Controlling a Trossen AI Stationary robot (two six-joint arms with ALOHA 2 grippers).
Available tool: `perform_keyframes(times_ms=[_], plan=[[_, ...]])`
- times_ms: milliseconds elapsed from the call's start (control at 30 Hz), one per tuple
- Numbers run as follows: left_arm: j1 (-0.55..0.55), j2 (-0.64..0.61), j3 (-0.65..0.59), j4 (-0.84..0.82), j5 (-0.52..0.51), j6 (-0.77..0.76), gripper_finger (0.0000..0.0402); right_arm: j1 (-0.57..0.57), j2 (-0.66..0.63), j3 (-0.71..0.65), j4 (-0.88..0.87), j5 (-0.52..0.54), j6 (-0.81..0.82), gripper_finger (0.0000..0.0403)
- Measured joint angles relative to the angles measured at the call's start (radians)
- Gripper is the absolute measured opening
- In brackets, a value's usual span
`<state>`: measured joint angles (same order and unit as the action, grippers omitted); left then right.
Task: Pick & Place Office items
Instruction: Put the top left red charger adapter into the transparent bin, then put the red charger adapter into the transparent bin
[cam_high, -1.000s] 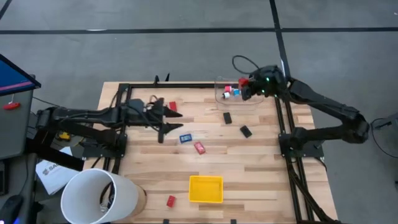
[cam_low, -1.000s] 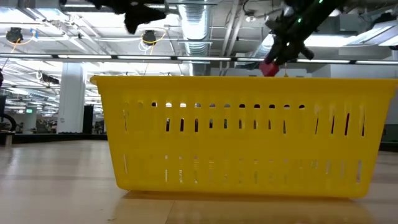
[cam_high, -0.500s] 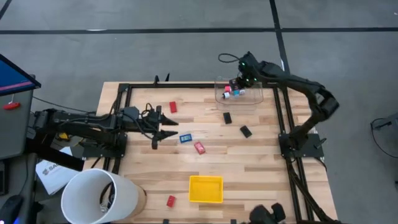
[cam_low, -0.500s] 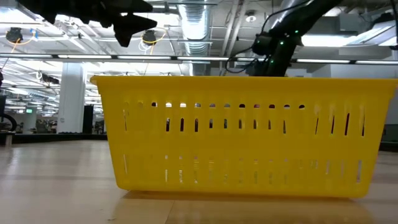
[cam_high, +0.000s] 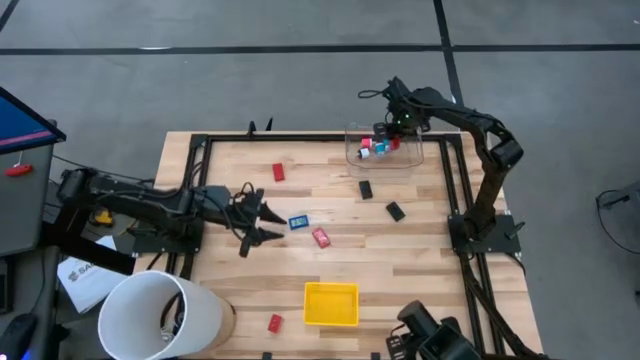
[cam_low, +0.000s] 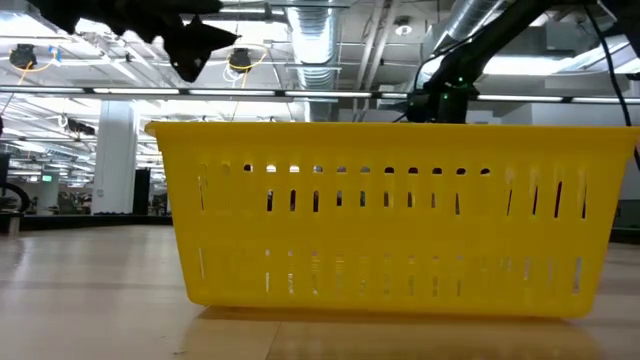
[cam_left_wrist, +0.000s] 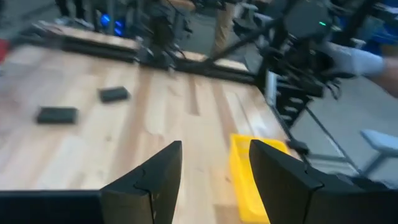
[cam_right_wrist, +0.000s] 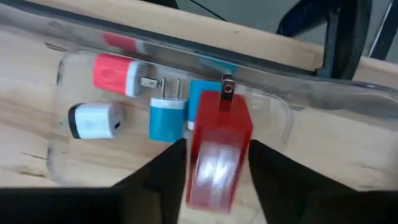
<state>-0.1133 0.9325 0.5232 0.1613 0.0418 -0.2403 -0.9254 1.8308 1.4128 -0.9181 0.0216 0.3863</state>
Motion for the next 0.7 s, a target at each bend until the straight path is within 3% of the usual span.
perform_keyframes(times_ms=[133, 300, 400, 700], plan=[[-0.069, 0.027, 0.000, -0.085, -0.001, -0.062, 0.0184, 0.004, -0.012, 0.000, 0.024, -0.005, -0.025, 0.0205], [-0.113, 0.152, 0.000, -0.156, 0.038, -0.162, 0.0184, 0.008, -0.088, 0.000, 0.083, -0.035, -0.043, 0.0215], [-0.144, 0.249, 0.000, -0.127, 0.118, -0.160, 0.0188, 0.012, -0.155, 0.000, 0.107, -0.058, -0.046, 0.0214], [-0.220, 0.442, 0.001, 0.027, 0.231, -0.212, 0.0234, 0.078, -0.372, 0.000, 0.122, -0.134, -0.057, 0.0214]])
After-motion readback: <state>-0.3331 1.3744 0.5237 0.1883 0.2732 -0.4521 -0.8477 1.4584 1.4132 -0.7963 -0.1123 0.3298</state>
